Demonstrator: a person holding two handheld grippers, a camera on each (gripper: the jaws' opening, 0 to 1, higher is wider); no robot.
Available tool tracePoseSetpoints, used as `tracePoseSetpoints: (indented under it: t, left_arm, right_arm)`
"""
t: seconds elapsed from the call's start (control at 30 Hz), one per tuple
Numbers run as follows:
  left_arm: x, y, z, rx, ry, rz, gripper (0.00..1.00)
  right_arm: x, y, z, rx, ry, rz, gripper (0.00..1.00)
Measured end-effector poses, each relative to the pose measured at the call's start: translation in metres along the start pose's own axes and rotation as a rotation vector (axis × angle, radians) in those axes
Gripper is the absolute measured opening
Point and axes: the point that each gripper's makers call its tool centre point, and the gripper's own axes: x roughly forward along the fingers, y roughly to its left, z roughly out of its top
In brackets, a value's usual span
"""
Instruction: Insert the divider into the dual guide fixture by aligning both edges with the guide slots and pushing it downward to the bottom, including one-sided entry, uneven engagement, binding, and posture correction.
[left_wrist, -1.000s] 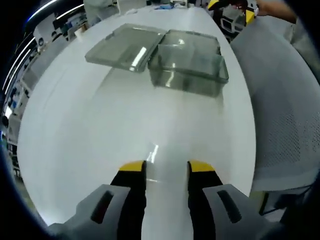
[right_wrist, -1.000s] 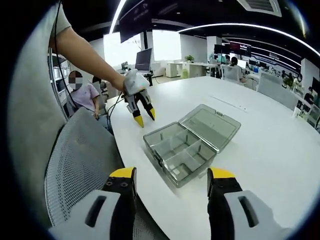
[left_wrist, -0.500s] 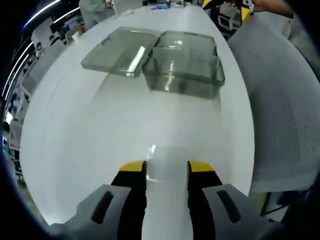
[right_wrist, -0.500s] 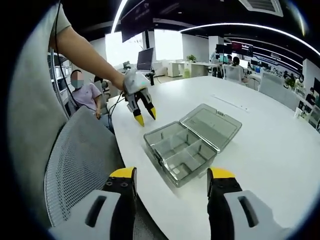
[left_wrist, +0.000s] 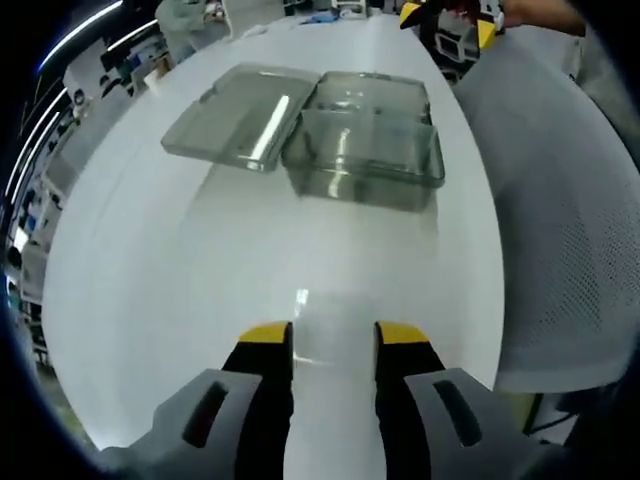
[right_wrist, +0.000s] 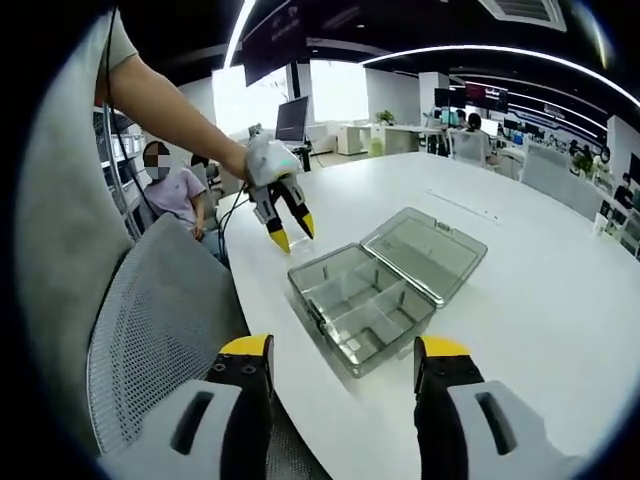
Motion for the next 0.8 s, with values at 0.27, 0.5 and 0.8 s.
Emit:
tracePoseSetpoints:
  t: [0.27,0.5,0.8]
  left_arm:
    - [-0.007,-0.001,0.013,0.026,-0.018,0.023,0.28]
    - [-0.018,-0.003,0.027,0.046,-0.041,0.054,0.28]
    - [-0.033,-0.008,0.05,0.068,-0.079,0.091,0.28]
  right_arm:
    - [0.01,0.001,0.007,0.001,-0.005,0.034,0.51]
    - [0.017,0.0,0.013,0.007,-0.01,0.067,0.49]
    - [0.03,-0.001,0.027,0.007,-0.021,0.106,0.48]
